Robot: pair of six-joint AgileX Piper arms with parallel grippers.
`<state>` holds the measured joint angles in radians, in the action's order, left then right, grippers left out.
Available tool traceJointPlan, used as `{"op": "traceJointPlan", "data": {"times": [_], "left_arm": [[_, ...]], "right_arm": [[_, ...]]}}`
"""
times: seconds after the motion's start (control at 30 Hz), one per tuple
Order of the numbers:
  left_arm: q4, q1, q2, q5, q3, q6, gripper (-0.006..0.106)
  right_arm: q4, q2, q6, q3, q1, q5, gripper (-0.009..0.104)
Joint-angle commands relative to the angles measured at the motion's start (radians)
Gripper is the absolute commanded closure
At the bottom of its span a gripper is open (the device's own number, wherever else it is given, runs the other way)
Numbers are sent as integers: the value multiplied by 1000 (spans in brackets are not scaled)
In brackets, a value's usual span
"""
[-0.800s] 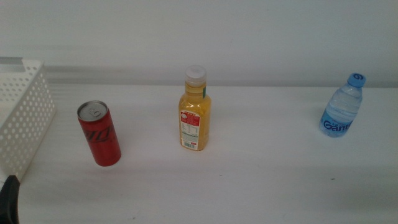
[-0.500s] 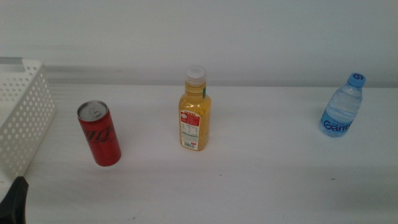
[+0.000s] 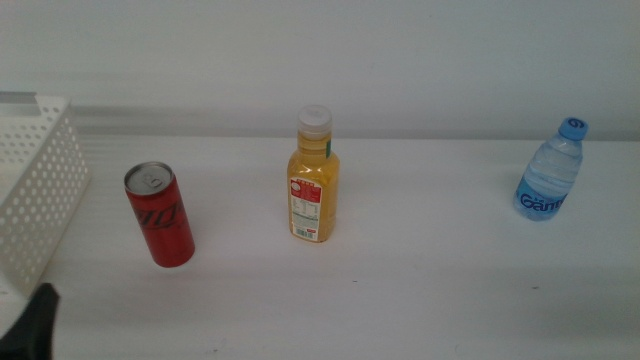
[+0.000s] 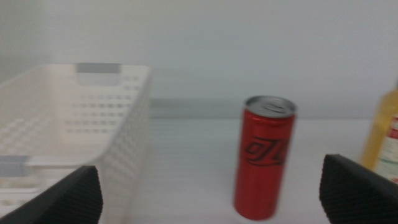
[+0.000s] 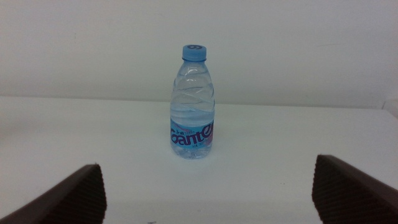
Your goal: Use arms to grab the bottles and put them into the dustbin to the left of the table.
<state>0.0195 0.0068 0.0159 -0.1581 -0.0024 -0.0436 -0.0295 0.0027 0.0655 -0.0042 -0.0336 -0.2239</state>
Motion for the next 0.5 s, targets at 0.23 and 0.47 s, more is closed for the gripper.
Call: {"op": "traceJointPlan", "data": {"times": [0.23,0.47], "left_arm": [[4,-161,426,375,38,-11,7],[84,-307,791,627,38,-11,7]], "right_arm": [[-3,-38,3,42,-7,5,7],[-3,-38,3,42,-7,5,7]]}}
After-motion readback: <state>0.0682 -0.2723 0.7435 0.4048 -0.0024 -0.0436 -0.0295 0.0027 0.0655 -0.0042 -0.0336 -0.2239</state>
